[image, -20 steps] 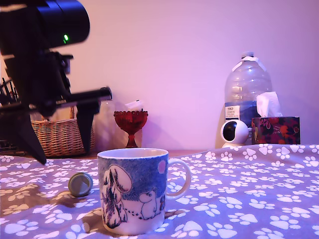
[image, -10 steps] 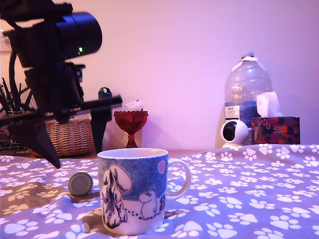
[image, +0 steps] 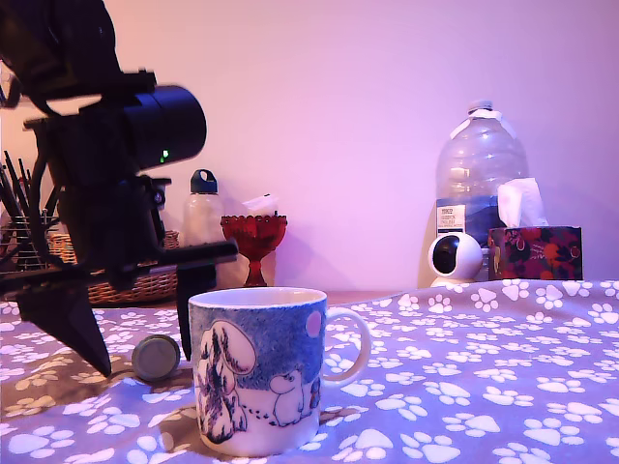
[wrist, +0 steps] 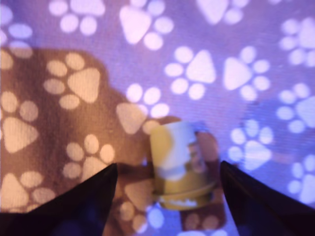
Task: Pick the coffee capsule and then drop it inside the coffee cup in front of you
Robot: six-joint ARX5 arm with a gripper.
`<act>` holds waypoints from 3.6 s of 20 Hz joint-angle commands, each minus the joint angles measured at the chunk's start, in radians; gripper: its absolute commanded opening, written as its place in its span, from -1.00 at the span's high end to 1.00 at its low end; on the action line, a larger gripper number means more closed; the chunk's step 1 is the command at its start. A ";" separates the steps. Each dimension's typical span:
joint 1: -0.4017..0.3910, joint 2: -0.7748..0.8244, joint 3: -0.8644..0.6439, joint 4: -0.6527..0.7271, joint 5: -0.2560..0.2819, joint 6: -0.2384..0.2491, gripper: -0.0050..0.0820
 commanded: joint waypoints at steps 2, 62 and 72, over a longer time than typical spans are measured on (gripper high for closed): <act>0.000 0.003 -0.003 0.023 -0.001 0.002 -0.46; -0.105 -0.619 -0.272 0.202 0.417 0.811 0.43; -0.159 -0.618 -0.434 0.444 0.419 0.807 0.43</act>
